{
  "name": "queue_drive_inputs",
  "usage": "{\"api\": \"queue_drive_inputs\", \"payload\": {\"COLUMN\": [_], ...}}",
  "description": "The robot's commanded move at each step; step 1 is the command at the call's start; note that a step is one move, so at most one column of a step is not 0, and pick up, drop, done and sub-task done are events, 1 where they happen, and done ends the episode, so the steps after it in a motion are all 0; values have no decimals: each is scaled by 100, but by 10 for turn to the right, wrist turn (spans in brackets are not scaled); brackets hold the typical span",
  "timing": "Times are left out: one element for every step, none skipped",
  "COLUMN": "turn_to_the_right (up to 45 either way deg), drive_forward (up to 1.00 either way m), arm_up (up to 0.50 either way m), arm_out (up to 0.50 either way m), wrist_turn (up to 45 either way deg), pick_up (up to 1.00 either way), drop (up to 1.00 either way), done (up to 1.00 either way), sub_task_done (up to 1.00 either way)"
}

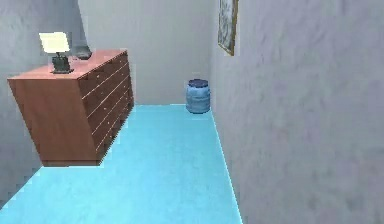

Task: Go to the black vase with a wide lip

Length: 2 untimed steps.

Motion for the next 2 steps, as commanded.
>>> {"api": "queue_drive_inputs", "payload": {"turn_to_the_right": [-150, 0], "drive_forward": [0, 100], "arm_up": [0, 0], "arm_out": [0, 0], "wrist_turn": [0, 0], "pick_up": [0, 0], "drop": [0, 0], "done": [0, 0], "sub_task_done": [0, 0]}}
